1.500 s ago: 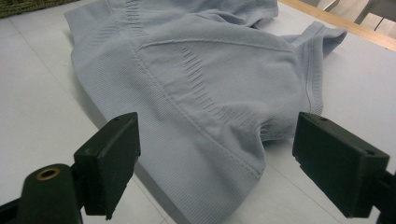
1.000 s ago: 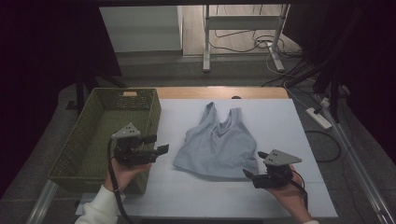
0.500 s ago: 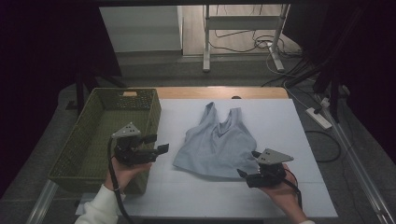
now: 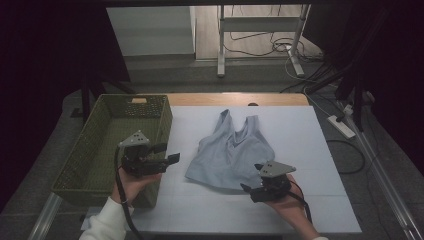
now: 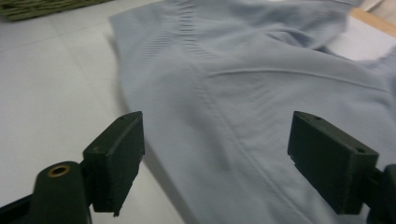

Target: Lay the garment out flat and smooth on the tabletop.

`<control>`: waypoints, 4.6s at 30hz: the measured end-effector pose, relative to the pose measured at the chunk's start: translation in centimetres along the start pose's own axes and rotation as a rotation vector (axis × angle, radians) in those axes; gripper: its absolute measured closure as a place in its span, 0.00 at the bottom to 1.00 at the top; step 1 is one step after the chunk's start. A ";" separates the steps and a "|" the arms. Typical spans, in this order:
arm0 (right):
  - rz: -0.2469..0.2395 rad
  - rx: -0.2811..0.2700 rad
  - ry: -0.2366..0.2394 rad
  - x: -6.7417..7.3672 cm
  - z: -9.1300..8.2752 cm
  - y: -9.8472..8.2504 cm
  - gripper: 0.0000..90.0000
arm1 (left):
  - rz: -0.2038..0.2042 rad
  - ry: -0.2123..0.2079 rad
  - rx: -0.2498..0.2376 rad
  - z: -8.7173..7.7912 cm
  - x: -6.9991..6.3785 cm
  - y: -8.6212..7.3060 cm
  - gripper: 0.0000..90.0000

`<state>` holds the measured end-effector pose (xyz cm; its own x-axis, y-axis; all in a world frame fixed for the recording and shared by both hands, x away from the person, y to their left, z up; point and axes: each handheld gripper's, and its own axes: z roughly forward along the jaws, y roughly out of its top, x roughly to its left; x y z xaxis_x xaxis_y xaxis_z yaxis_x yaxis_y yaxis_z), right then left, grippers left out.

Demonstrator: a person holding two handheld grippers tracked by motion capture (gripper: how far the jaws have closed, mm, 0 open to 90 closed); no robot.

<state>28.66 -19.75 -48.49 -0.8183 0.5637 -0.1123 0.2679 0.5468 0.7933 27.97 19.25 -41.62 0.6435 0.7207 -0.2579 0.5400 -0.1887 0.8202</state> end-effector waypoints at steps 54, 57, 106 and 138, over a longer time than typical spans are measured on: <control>-0.100 0.128 -0.063 -2.4 4.4 2.2 0.91 | 0.008 -0.008 -0.005 -0.1 -0.2 -0.2 0.37; -0.115 0.134 -0.117 -3.2 4.2 2.3 0.92 | 0.007 -0.007 -0.006 -0.2 -0.1 -0.2 0.37; 0.053 0.089 -0.070 -5.0 2.7 0.9 0.45 | 0.008 -0.015 -0.011 -0.3 -0.2 -0.2 0.35; -0.050 0.170 0.038 -2.6 3.0 0.0 0.39 | 0.005 -0.010 0.006 0.1 -0.1 -0.4 0.35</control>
<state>32.32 -19.37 -49.97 -0.8505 0.5111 -0.1241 0.3054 0.6720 0.6746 27.70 19.15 -42.02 0.6519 0.7128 -0.2587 0.5396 -0.1964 0.8187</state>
